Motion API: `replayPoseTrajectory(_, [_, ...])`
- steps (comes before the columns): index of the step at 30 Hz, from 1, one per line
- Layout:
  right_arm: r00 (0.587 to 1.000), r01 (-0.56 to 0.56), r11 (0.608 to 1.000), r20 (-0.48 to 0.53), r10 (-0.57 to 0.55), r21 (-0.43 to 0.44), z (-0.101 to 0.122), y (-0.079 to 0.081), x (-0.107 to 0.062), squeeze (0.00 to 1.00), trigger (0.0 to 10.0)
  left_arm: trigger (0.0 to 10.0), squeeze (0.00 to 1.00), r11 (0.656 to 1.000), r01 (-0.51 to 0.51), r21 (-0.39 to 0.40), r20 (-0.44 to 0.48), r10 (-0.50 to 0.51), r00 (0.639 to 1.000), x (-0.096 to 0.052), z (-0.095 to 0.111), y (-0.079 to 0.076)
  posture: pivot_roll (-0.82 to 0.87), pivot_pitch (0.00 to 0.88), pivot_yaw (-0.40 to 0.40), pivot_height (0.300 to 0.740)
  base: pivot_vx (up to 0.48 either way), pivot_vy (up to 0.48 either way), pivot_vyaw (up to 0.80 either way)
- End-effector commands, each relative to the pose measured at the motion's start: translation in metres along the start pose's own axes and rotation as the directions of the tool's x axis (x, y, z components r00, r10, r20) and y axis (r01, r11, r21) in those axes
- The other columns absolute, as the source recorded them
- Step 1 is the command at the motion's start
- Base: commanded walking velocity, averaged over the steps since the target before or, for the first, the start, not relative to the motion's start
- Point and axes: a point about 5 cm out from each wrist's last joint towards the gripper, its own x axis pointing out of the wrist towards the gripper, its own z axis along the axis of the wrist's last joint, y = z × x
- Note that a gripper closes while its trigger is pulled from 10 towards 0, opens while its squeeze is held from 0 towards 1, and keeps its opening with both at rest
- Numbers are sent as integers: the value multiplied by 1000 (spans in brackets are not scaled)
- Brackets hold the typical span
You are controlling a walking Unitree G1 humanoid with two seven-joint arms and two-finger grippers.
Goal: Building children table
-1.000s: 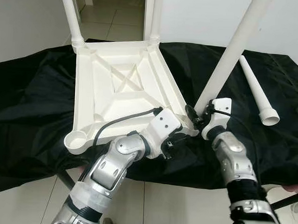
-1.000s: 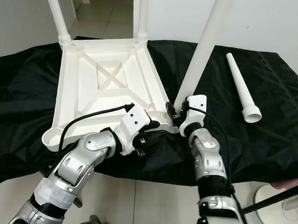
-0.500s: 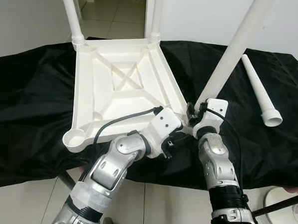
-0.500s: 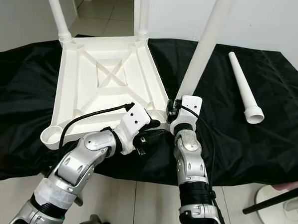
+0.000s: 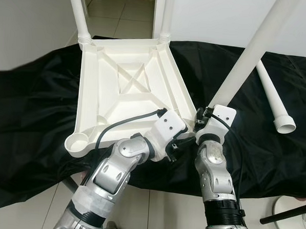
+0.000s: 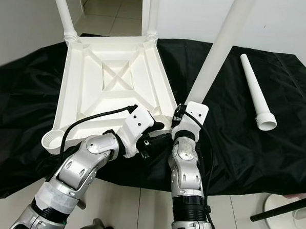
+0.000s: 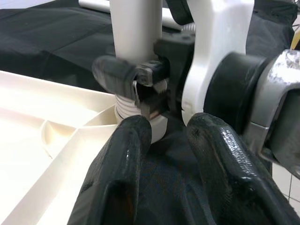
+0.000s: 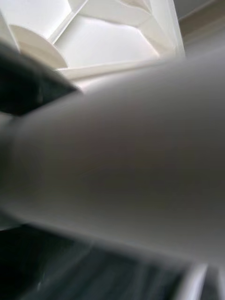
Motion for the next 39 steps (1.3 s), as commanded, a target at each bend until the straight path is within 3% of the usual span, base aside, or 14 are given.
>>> replayPoseTrajectory(1, [1000,14,1000,-13,-14,10,-5,-10,1,1000,10000,10000,0,997,-78,10,10,78,997,-1,2,6,-54,0,39,740,0,0,0])
replayPoseTrajectory(7, [996,-85,996,36,85,0,6,-13,7,1000,10000,10000,0,996,-83,15,6,83,997,-2,3,9,-56,5,48,740,0,0,0])
replayPoseTrajectory(8, [991,-123,992,47,124,-8,9,-16,9,0,10000,10000,0,997,-82,15,7,82,997,-1,3,9,-57,6,48,740,0,0,0])
replayPoseTrajectory(17, [943,-323,939,41,329,-118,13,-35,18,0,10000,10000,0,997,-75,16,10,75,997,-2,4,8,-60,5,50,740,0,0,0])
replayPoseTrajectory(20, [943,-323,939,41,329,-118,13,-35,18,0,10000,10000,0,997,-75,16,10,75,997,-2,4,8,-60,5,50,740,0,0,0])
replayPoseTrajectory(22, [847,-523,834,7,532,-174,18,-40,25,0,10000,10000,0,997,-74,17,9,74,997,-2,4,8,-56,7,54,740,0,0,0])
replayPoseTrajectory(24, [847,-523,834,7,532,-174,18,-40,25,0,10000,10000,0,997,-74,17,9,74,997,-2,4,8,-56,7,54,740,0,0,0])
replayPoseTrajectory(28, [750,-649,726,-33,661,-226,20,-40,29,0,10000,10000,0,997,-74,18,10,74,997,-2,5,9,-54,6,55,740,0,0,0])
replayPoseTrajectory(29, [750,-649,726,-33,661,-226,20,-40,29,0,10000,10000,0,997,-74,18,10,74,997,-2,5,9,-54,6,55,740,0,0,0])
replayPoseTrajectory(31, [690,-711,655,-75,720,-257,20,-38,33,0,10000,10000,0,997,-75,18,11,74,997,-2,6,8,-51,5,54,740,0,0,0])
replayPoseTrajectory(35, [631,-764,583,-131,765,-275,18,-37,37,0,9922,10000,0,997,-76,18,12,76,997,-2,6,9,-47,3,55,740,0,0,0])
replayPoseTrajectory(37, [631,-764,583,-131,765,-275,18,-37,37,0,9922,10000,0,997,-76,18,12,76,997,-2,6,9,-47,3,55,740,0,0,0])
replayPoseTrajectory(38, [619,-774,566,-146,772,-284,18,-37,39,0,9176,10000,0,997,-77,18,13,76,997,-2,7,9,-45,2,55,740,0,0,0])
replayPoseTrajectory(39, [605,-785,550,-161,780,-285,16,-38,41,0,4431,10000,0,997,-78,18,14,77,997,-3,7,9,-45,2,55,740,0,0,0])
